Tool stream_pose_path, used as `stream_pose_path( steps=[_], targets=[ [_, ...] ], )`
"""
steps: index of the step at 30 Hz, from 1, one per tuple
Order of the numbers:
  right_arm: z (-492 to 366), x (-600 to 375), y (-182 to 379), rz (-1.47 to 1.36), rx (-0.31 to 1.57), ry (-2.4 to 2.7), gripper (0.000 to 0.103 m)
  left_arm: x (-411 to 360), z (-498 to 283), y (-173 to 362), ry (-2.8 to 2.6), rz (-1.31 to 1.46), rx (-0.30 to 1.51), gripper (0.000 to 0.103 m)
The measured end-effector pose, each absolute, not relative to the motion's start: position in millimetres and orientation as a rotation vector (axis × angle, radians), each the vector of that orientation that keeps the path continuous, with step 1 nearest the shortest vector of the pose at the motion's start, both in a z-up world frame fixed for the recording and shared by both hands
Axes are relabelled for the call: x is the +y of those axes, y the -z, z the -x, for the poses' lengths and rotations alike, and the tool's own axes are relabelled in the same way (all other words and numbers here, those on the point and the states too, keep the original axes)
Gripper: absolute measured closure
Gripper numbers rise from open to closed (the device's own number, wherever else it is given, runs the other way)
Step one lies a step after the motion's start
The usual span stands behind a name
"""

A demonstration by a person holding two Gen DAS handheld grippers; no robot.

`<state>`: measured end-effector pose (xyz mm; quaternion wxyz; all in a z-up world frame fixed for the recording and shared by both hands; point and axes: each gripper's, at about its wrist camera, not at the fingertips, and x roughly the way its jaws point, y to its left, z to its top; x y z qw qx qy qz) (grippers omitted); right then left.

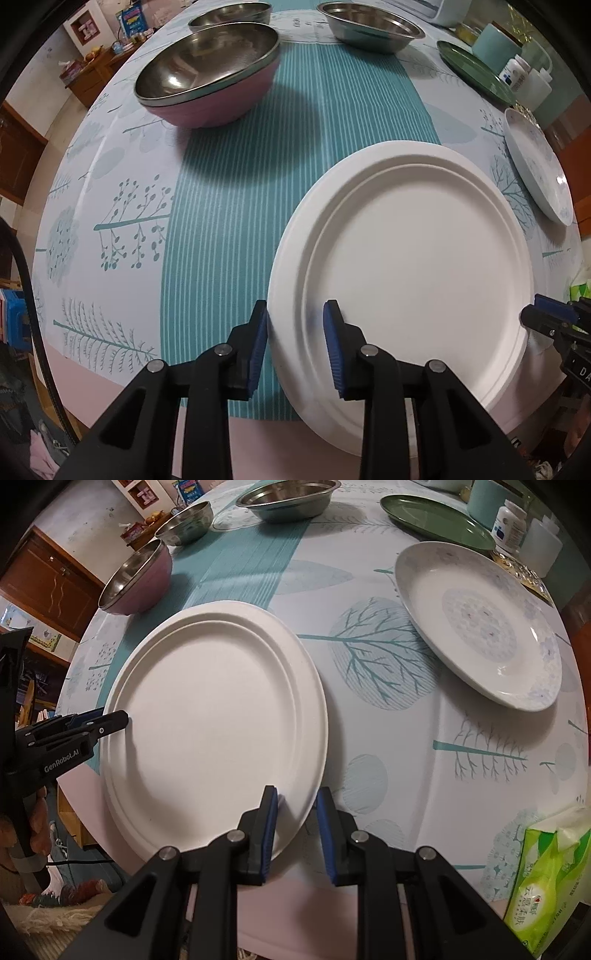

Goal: Organize plates and bowls

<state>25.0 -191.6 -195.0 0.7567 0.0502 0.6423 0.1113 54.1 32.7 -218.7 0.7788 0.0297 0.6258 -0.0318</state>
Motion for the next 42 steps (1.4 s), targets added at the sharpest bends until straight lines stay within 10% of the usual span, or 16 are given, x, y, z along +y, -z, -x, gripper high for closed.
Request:
stream_pose_path(
  steps=[22,30,42],
  targets=[
    [-22.1,-191.7,194.4,-0.071,1.41,-0.22,0.079,16.9,-52.0,224.4,0.11,-0.106,1.367,0.067],
    [-17.0,-193.8,187.3,-0.092,1.382,-0.208,0.061,8.9,-45.0,204.7,0.087,-0.142,1.291,0.025],
    [6.4,-196.8,151.6,-0.114,1.291,-0.195,0.061,21.2,-14.5,124.0,0.107,-0.093,1.149,0.023]
  ],
)
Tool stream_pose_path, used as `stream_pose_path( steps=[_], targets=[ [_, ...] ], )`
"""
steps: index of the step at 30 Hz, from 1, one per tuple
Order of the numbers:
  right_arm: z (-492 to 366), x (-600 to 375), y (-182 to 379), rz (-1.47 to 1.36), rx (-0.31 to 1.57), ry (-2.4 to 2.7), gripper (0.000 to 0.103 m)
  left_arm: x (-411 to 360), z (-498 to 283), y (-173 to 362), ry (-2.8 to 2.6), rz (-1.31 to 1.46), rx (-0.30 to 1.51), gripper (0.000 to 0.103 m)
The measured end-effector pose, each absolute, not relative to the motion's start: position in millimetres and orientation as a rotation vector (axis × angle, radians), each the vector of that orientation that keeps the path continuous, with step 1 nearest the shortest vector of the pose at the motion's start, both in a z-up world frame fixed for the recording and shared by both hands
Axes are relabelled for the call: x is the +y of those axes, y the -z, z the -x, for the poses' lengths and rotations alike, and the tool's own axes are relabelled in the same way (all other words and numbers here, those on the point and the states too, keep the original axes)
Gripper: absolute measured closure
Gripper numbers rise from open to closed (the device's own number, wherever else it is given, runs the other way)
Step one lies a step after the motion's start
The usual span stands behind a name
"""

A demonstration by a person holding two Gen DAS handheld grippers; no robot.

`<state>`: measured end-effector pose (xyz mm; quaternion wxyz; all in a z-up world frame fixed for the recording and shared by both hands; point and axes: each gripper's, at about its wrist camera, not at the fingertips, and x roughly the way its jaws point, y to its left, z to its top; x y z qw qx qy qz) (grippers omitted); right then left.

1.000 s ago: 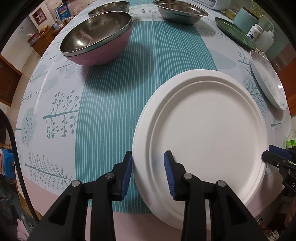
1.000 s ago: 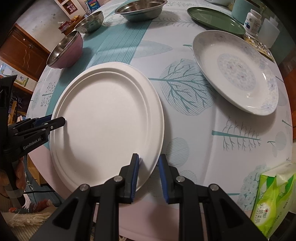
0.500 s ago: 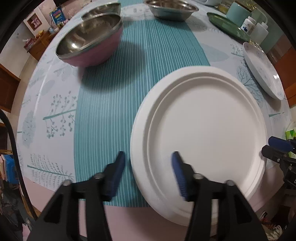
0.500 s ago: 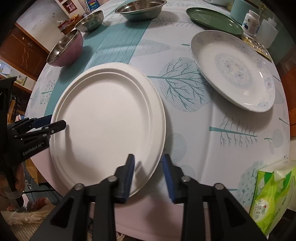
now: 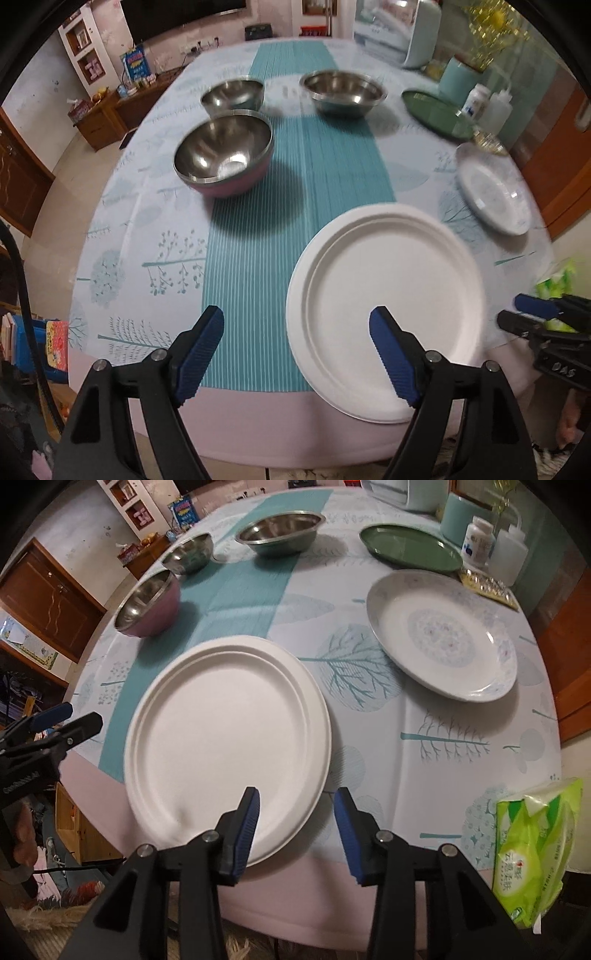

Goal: Organize plates and bowls

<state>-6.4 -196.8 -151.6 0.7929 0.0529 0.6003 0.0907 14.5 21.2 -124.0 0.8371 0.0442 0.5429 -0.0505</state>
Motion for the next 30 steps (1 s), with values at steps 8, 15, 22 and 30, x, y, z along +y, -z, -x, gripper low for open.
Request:
stream_pose_path(
  steps=[8,15,22,30],
  targets=[
    [18.4,-181.5,98.3,-0.09,1.152,-0.179,0.061,19.9,-1.1,57.6,0.206,-0.092,1.012,0.02],
    [22.1,-176.0,57.2,-0.146,1.061,-0.127,0.061,18.1,-2.2,14.6,0.279,-0.112,0.958,0.02],
    [32.5,-176.6,21.3,-0.182,0.959,-0.022,0.06,20.9,-15.4,-10.0,0.347,-0.111,0.916,0.02],
    [47.8,-185.8,-9.4,-0.167,0.861,0.144,0.047,12.7,-32.5,-22.8,0.402,-0.14,0.835,0.02]
  ],
)
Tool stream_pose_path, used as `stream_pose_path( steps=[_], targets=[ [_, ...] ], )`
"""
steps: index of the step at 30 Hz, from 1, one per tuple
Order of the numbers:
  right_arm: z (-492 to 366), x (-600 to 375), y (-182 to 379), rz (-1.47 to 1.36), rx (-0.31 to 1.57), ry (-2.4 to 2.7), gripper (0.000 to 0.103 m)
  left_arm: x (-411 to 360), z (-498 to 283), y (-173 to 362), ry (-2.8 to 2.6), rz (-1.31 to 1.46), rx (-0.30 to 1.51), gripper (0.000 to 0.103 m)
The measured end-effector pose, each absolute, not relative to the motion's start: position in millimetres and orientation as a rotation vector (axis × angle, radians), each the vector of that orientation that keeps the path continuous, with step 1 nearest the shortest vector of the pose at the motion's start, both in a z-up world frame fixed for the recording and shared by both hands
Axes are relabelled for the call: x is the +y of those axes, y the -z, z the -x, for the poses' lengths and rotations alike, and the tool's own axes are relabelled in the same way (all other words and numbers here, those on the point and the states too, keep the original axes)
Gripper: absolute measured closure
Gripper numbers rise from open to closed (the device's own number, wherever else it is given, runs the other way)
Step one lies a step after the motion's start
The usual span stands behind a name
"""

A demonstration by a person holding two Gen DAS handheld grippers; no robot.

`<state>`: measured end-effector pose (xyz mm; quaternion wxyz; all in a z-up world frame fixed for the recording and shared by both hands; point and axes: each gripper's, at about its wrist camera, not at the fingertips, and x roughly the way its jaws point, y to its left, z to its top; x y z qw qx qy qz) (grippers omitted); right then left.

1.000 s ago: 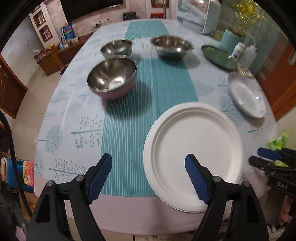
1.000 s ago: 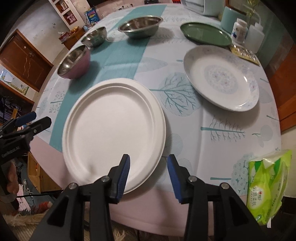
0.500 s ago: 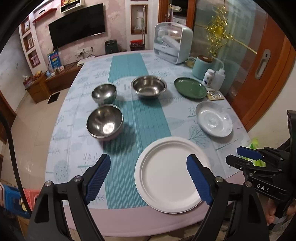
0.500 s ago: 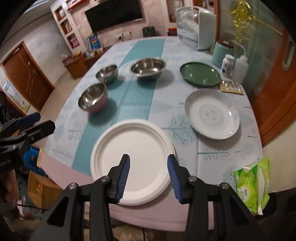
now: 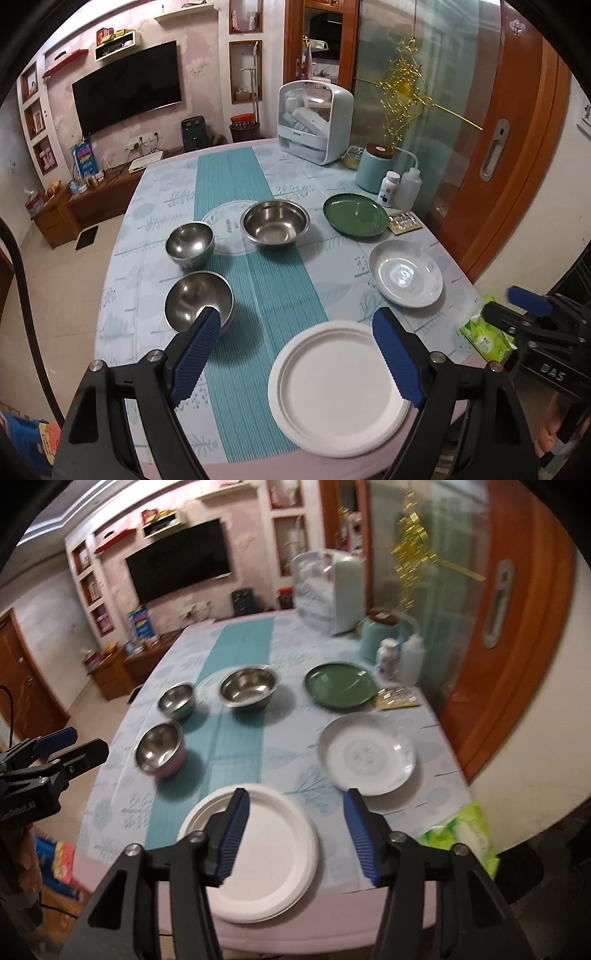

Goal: Organize plates and bowls

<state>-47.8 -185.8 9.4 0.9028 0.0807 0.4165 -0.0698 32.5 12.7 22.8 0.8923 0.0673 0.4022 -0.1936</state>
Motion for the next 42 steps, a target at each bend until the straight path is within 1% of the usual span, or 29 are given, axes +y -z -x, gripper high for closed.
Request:
stream_pose_path(
  steps=[5,10,18,24,32,35,40,41,42],
  targets=[
    [54.1,-202.7,-13.3,-0.182,0.851,0.207,0.046,-0.7,-45.1,-22.6,0.416,-0.137,0.844,0.02],
    [44.5,-229.7,-5.9,-0.183,0.875,0.254,0.046,-20.5,-57.7,-17.9,0.413,-0.152,0.862,0.02],
    [-0.6,-299.1,31.4,-0.223,0.985,0.246,0.046,-82.1,-92.9,10.8,0.409,-0.157,0.953,0.019],
    [-36.1,-353.3,61.2,-0.25,1.06,0.217,0.046,-147.0,-133.8,57.5,0.404,-0.161,1.067,0.019],
    [-83.6,-406.8,122.8,-0.302,1.19,0.135,0.046,-222.8,-181.3,143.3,0.359,-0.231,1.221,0.019],
    [-99.3,-419.9,148.1,-0.346,1.244,0.106,0.046,-235.1,-194.1,170.0,0.338,-0.22,1.276,0.019],
    [-117.7,-429.6,175.2,-0.372,1.296,0.071,0.046,-241.2,-207.5,192.7,0.312,-0.189,1.32,0.019],
    [-120.6,-431.2,180.5,-0.376,1.305,0.065,0.047,-242.7,-210.0,197.4,0.307,-0.186,1.33,0.02],
    [-122.9,-431.7,183.7,-0.38,1.311,0.061,0.05,-243.1,-210.9,199.6,0.305,-0.185,1.334,0.021]
  ],
)
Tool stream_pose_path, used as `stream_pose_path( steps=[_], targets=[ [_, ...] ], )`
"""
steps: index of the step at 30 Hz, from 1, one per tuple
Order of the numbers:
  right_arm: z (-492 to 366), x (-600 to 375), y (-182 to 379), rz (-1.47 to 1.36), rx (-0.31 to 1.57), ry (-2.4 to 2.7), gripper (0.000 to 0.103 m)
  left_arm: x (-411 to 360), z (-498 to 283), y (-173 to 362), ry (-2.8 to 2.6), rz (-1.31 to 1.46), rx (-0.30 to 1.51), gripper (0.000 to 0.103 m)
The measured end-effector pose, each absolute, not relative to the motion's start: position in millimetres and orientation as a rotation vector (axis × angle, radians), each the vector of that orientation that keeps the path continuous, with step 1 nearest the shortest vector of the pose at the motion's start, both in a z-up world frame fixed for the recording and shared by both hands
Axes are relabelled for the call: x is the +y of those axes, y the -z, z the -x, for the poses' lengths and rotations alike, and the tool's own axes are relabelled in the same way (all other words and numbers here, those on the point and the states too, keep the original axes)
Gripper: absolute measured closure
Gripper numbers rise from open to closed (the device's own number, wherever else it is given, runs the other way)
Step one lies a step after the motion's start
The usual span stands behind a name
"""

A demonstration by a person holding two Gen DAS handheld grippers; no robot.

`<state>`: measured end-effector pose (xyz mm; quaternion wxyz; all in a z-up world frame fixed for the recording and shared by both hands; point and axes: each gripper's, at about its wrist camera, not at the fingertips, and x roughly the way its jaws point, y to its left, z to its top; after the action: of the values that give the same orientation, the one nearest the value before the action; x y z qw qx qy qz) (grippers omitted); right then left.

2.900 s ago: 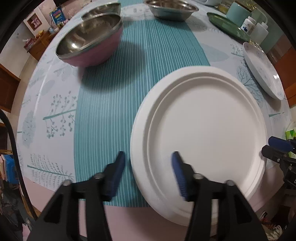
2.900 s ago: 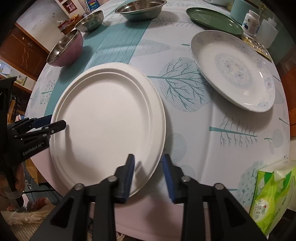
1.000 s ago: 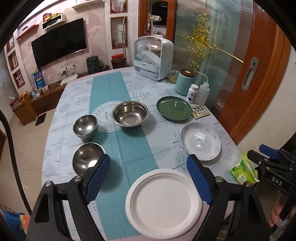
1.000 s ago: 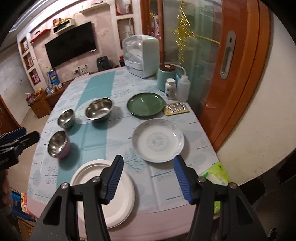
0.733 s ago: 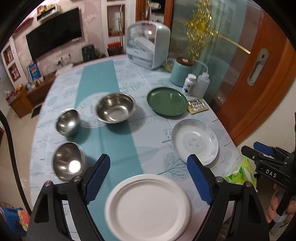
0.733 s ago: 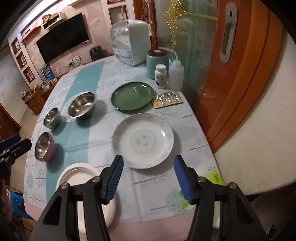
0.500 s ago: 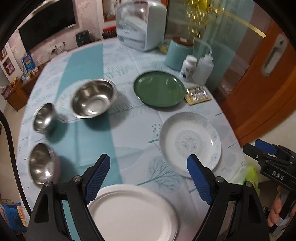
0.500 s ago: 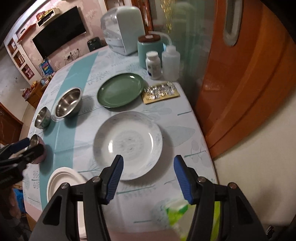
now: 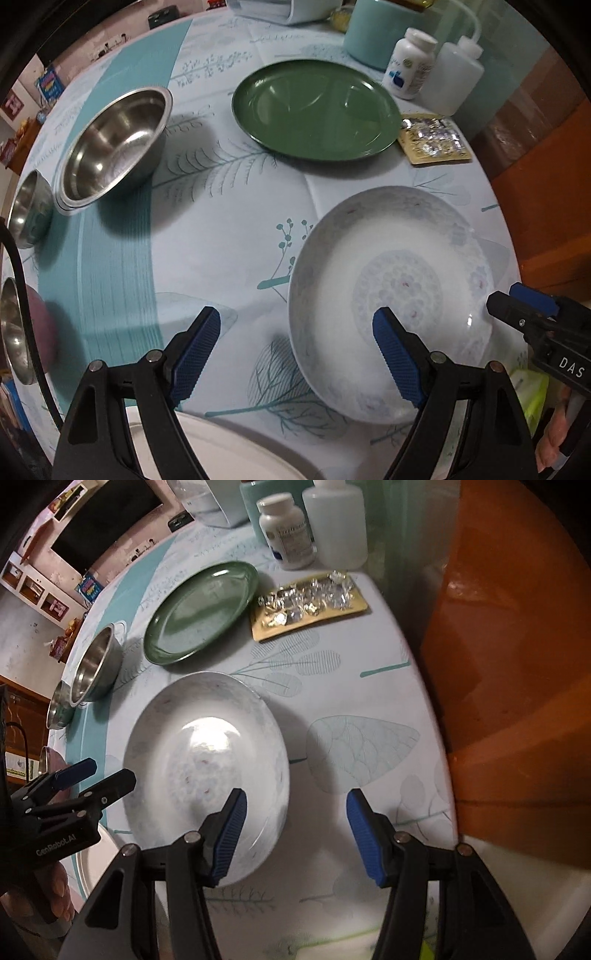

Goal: Organize plates and bowls

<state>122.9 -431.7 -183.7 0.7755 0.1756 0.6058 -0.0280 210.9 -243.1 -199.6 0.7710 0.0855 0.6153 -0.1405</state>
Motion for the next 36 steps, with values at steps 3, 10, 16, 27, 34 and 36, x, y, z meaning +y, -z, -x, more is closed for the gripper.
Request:
stream_pose_path(
  steps=[3,10,16,27,34,36],
  targets=[
    [-128.9,-432.7,191.6,-0.395,1.331,0.042,0.056,-245.4,-216.7,207.8,0.294,-0.19,1.348,0.031],
    [-135.5,-431.2,205.4,-0.392,1.374,0.009,0.08,-250.8,-220.4,227.4,0.304,-0.17,1.425,0.066],
    [-137.2,-427.5,206.1,-0.406,1.371,-0.04,0.095,-256.3,-216.4,231.1,0.297,-0.201,1.416,0.08],
    [-132.6,-426.9,205.1,-0.39,1.369,-0.046,0.095,-250.8,-212.2,227.0,0.289,-0.198,1.421,0.089],
    [-125.4,-420.4,196.8,-0.378,1.361,-0.054,0.095,-239.0,-193.5,221.6,0.271,-0.23,1.435,0.09],
    [-123.8,-415.8,191.4,-0.362,1.351,-0.053,0.095,-235.5,-186.7,217.5,0.271,-0.229,1.428,0.09]
  ],
)
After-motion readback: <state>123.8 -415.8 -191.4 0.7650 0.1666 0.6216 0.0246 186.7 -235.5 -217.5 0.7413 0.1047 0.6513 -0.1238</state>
